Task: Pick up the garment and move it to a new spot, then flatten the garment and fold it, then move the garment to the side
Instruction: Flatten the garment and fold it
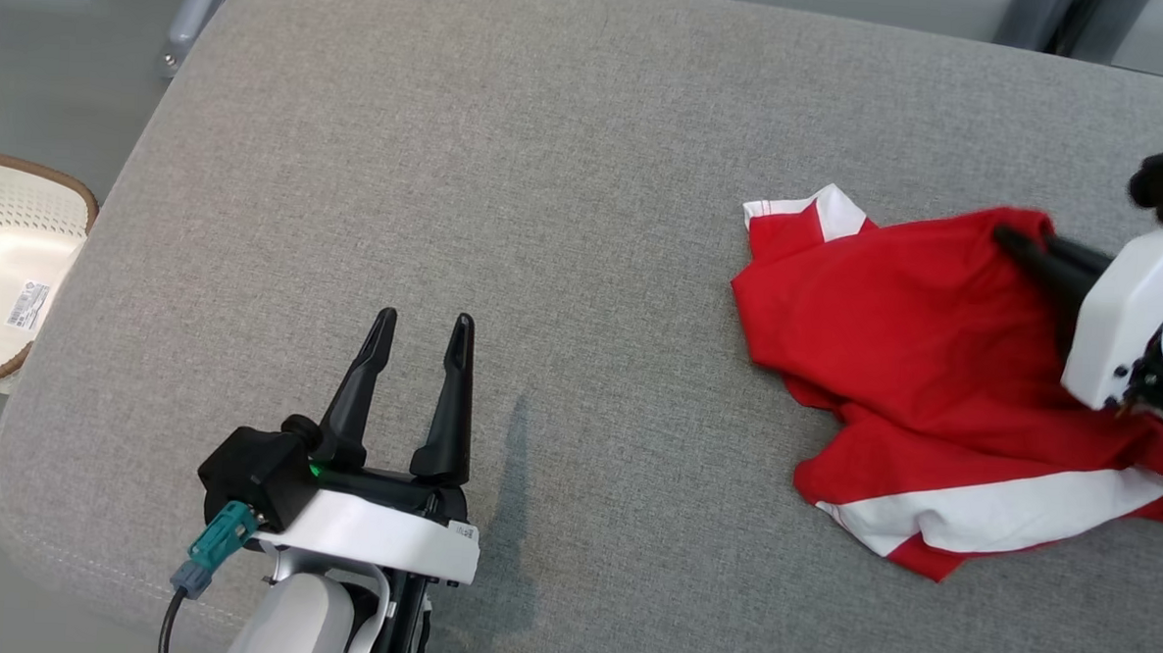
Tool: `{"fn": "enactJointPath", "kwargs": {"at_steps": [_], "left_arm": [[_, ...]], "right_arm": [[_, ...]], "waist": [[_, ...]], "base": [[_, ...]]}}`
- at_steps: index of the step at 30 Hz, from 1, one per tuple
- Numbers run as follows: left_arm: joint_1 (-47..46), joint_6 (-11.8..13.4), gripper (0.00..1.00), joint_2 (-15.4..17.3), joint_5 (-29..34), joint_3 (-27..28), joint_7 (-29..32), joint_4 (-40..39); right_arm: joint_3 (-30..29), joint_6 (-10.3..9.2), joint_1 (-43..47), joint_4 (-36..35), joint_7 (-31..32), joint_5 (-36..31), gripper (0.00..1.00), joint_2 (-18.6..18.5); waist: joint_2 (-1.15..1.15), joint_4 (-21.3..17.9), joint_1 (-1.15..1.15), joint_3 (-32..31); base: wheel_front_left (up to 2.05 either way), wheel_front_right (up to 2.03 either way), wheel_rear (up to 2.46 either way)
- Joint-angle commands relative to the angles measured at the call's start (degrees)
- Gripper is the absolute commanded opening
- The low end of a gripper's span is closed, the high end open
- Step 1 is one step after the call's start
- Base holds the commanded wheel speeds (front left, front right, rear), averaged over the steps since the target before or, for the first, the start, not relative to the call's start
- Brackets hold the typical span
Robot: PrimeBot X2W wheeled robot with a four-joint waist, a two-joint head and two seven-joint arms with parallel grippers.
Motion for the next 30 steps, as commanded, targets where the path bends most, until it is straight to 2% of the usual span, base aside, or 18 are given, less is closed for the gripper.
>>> {"fn": "enactJointPath", "kwargs": {"at_steps": [1, 5, 7, 9, 11, 12, 13, 17, 22, 30], "left_arm": [[0.37, 0.41, 1.00, 0.20, 0.34, 0.52, -0.25, 0.08], [0.53, 0.29, 1.00, 0.19, 0.72, 0.78, -0.25, 0.10], [0.69, 0.23, 1.00, 0.21, 0.93, 0.94, -0.25, 0.19], [0.62, 0.06, 1.00, 0.20, 1.01, 1.00, -0.25, -0.04], [0.61, -0.07, 1.00, 0.19, 1.22, 1.04, -0.25, 0.01], [0.64, -0.13, 1.00, 0.19, 1.32, 0.96, -0.25, 0.12], [0.65, -0.13, 1.00, 0.20, 1.45, 0.95, -0.25, 0.17], [0.67, -0.01, 1.00, 0.17, 1.69, 1.00, -0.25, 0.22], [1.12, -0.48, 1.00, 0.20, 2.58, 1.48, -0.25, 0.38], [1.92, -1.20, 1.00, 0.20, 5.47, 2.73, -0.25, 0.19]], "right_arm": [[-0.58, 0.00, -1.58, 1.09, -3.55, -0.68, 0.00, -0.50], [-2.55, 0.00, -3.56, 4.98, -11.62, -2.34, 0.00, -0.93], [-4.25, 0.00, -4.87, 9.52, -16.52, -4.34, 0.00, -1.02], [-7.02, 0.00, -6.43, 18.25, -21.79, -7.80, 0.00, -0.15], [-7.33, 0.00, -5.64, 24.15, -20.06, -8.17, 0.00, 2.14], [-6.40, 0.00, -4.89, 25.41, -18.03, -8.08, 0.95, 2.96], [-5.48, 0.00, -4.94, 25.83, -17.06, -8.56, 1.00, 3.37], [-3.75, -0.01, -5.58, 27.08, -16.66, -9.63, 1.00, 3.87], [-2.24, 0.00, -6.71, 27.56, -17.29, -10.99, 1.00, 5.35], [-4.27, 0.00, -3.63, 23.33, -23.47, -10.73, 1.00, 6.91]], "waist": [[0.00, -0.35, 0.00, -0.44], [0.00, -1.00, 0.00, -1.38], [0.00, -1.43, 0.00, -2.08], [0.00, -1.73, 0.00, -2.35], [0.00, -1.93, 0.00, -2.40], [0.00, -2.03, 0.00, -2.46], [0.00, -2.16, 0.00, -2.50], [0.00, -2.87, 0.00, -2.89], [0.00, -5.55, 0.00, -4.71], [0.00, -11.94, 0.00, -8.94]], "base": [[0.00, 0.00, 0.00], [0.00, 0.00, 0.00], [0.00, 0.00, 0.00], [0.00, 0.00, 0.00], [0.00, 0.00, 0.00], [0.00, 0.00, 0.00], [0.00, 0.00, 0.00], [0.00, 0.00, 0.00], [0.00, 0.00, 0.00], [0.00, 0.00, 0.00]]}}
